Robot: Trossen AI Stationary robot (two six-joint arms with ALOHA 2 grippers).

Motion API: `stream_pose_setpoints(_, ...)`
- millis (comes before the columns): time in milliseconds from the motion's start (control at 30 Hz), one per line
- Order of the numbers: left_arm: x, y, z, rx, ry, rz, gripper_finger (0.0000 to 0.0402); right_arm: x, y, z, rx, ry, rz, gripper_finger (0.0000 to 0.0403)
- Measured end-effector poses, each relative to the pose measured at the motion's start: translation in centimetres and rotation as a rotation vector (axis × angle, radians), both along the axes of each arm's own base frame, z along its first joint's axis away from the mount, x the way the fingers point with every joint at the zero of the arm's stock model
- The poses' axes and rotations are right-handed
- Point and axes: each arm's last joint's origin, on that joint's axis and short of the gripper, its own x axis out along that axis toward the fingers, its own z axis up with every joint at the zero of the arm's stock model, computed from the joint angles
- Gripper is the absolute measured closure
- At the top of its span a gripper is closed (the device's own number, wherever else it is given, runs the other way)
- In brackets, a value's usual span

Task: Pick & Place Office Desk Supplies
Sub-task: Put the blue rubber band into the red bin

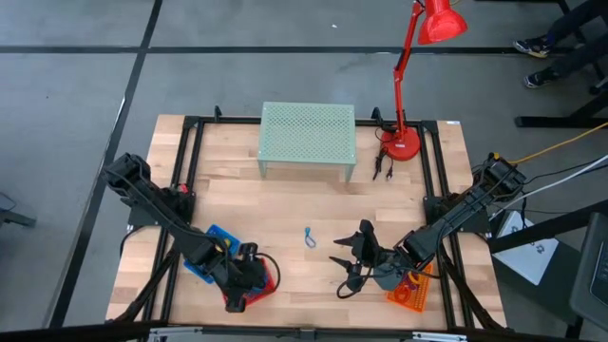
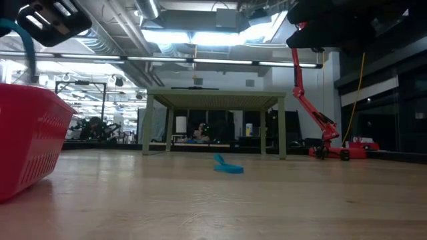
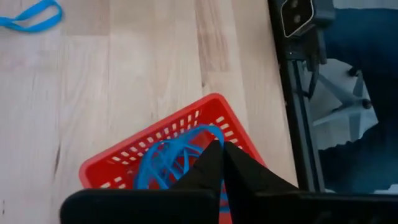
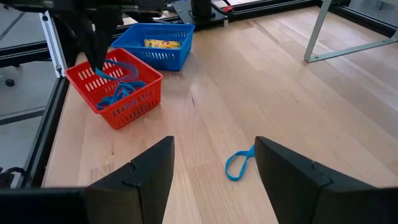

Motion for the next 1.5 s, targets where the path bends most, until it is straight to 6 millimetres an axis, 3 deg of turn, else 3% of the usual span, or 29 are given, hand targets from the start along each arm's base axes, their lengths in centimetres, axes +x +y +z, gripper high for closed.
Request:
stream_pose_setpoints(467,-1.8,-0.8,-1.1,-0.007,0.079,0.076,0.0296,0.0,0.0,0.0,0.002,0.001,0.002,0.0178)
stream_pose_setpoints(667,-1.8,-0.6,-0.5,0.085,-0.029,0.078,0.0278,0.0,0.0,0.0,0.002,0.001,0.001,0.0178)
stream_pose_setpoints(900,2.0,3.9,-0.4,0.221,-0.072,0.103,0.0276,0.1,-0.1,0.0,0.001,0.000,-0.005,0.0178)
stream_pose_setpoints(1167,6.8,9.3,-0.5,0.240,-0.150,0.012,0.0276,0.1,-0.2,0.0,-0.011,0.002,-0.003,0.0178)
stream_pose_setpoints(1300,8.3,10.7,-1.8,0.240,-0.139,-0.003,0.0276,-0.9,0.8,0.3,-0.117,-0.010,0.022,0.0178)
stream_pose_setpoints(1500,9.9,11.1,-4.5,0.211,-0.105,-0.056,0.0276,-4.2,3.1,3.1,-0.180,-0.128,0.088,0.0178)
